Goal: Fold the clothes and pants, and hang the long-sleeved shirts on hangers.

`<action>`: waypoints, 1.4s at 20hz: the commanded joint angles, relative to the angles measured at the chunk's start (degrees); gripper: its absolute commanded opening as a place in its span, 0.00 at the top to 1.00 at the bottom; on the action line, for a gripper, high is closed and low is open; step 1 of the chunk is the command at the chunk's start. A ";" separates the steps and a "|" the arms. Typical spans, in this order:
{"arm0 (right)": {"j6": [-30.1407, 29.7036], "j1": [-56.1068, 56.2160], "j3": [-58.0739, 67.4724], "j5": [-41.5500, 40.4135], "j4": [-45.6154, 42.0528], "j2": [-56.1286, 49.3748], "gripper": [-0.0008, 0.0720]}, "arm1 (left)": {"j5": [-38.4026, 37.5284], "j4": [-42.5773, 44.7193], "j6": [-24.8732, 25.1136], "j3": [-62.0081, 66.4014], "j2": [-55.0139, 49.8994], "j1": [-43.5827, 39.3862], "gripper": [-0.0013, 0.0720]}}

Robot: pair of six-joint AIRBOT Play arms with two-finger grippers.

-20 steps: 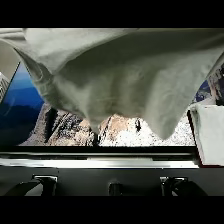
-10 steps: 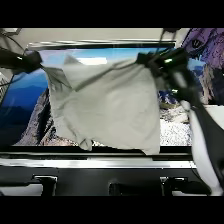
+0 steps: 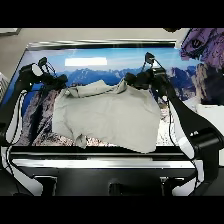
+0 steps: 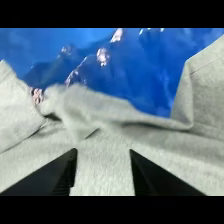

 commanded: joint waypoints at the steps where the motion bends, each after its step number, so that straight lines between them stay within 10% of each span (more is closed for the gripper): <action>1: -13.29 -2.27 0.04 -6.54 5.42 4.92 0.36 | -6.34 -1.95 2.86 3.37 0.04 2.36 0.26; 9: -34.67 -32.57 -12.24 -32.39 17.31 27.58 0.33 | -23.69 1.90 7.80 1.07 12.79 14.16 0.24; 18: -30.82 -36.15 -68.17 -31.32 22.49 52.59 0.31 | -22.12 1.92 7.87 -20.59 27.56 15.23 0.24; 28: -25.38 -22.71 -76.24 -15.98 24.48 46.60 0.30 | -21.77 2.58 8.02 -20.74 27.56 15.21 0.24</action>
